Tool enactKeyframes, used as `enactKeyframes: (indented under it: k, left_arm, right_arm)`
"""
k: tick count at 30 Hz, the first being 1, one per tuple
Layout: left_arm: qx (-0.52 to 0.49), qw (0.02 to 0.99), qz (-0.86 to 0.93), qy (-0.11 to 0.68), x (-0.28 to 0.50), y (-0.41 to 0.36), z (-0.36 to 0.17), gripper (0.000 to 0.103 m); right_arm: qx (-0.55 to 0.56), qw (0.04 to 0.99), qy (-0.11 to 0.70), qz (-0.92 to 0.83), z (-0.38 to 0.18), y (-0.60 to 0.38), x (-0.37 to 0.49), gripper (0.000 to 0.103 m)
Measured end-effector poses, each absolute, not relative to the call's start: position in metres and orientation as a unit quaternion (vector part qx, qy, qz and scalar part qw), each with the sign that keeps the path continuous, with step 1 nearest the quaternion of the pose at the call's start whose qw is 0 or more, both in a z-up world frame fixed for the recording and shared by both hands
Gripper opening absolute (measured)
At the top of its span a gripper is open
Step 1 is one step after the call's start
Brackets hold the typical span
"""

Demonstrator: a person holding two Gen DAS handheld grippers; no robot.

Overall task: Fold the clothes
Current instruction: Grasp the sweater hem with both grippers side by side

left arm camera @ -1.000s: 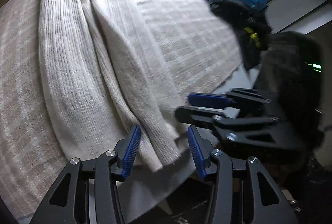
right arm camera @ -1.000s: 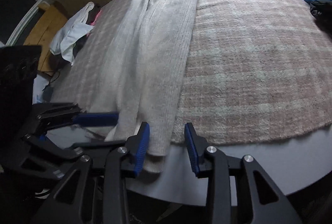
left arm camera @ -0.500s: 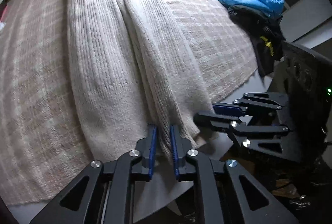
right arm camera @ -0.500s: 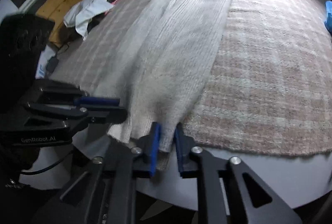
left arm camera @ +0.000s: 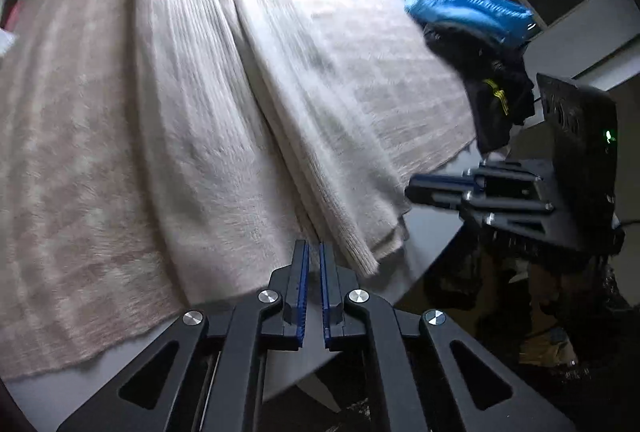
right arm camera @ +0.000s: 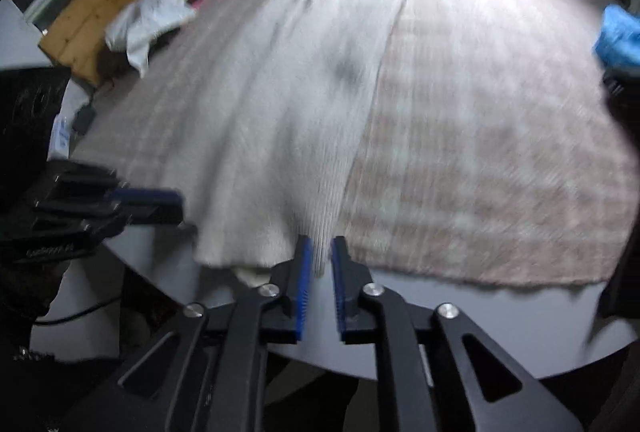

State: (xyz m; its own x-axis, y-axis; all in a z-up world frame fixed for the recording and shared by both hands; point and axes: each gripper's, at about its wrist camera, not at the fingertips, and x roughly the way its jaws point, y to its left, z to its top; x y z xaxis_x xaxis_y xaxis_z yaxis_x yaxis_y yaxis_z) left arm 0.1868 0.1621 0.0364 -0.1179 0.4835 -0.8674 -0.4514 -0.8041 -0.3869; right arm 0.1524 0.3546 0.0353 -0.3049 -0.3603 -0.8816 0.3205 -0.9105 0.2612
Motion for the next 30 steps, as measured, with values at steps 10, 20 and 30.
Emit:
enactKeyframes:
  k: [10,20,30]
  left_arm:
    - [-0.615,0.247,0.749,-0.019,0.165,0.142,0.008,0.033]
    - [-0.602,0.264,0.753,-0.001,0.167,0.121,0.021,0.012]
    - [-0.555,0.275,0.785,0.016,0.163,0.121,0.051,0.026]
  right_arm:
    - [0.538,0.25,-0.017,-0.805,0.027,0.306,0.126,0.018]
    - [0.552,0.28,-0.047,-0.784,0.016,0.29,0.117,0.018]
    - [0.538,0.263,-0.066,-0.798,0.041,0.319,0.113,0.018]
